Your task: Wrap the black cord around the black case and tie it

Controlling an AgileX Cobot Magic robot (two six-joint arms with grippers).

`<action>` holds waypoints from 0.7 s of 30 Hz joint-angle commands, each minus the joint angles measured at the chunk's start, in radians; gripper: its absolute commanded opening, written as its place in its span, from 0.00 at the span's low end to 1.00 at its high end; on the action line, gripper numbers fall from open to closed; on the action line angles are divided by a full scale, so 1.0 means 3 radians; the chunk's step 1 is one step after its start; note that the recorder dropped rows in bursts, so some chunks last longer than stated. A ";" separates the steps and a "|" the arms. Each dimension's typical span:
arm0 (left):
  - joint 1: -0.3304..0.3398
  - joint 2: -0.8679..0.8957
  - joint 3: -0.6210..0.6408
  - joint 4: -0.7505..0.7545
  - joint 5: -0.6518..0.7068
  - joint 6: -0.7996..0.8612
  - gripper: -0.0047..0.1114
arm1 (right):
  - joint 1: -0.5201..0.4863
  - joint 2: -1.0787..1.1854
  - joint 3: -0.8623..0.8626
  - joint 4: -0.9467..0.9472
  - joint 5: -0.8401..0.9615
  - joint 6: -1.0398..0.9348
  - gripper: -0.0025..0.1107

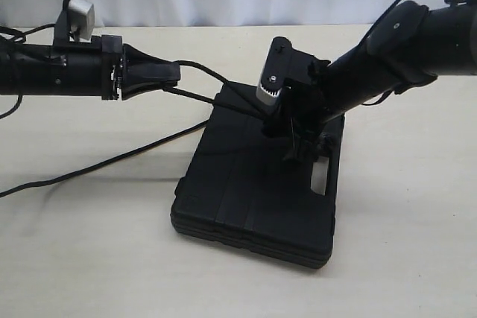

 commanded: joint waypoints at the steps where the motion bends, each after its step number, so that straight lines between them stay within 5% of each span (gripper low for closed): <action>1: -0.0026 -0.0080 -0.0093 0.0035 0.0055 0.0068 0.44 | 0.0003 -0.0173 0.0014 0.0211 0.0106 0.0110 0.06; 9: -0.0026 -0.0977 -0.0778 0.2114 0.0055 -0.0668 0.49 | -0.0005 -0.0308 0.0014 0.0343 0.0092 0.0212 0.06; 12: -0.0084 -0.1362 -0.0789 0.3296 -0.0352 -0.1534 0.49 | -0.0005 -0.0308 0.0014 0.0342 0.0092 0.0286 0.06; 16: -0.0253 -0.1404 -0.0698 0.4106 -0.0687 -0.2497 0.49 | -0.0005 -0.0308 0.0014 0.0342 0.0107 0.0387 0.06; 21: -0.0577 -0.1396 -0.0334 0.5573 -0.0929 -0.3121 0.49 | -0.0005 -0.0308 0.0014 0.0342 0.0198 0.0387 0.06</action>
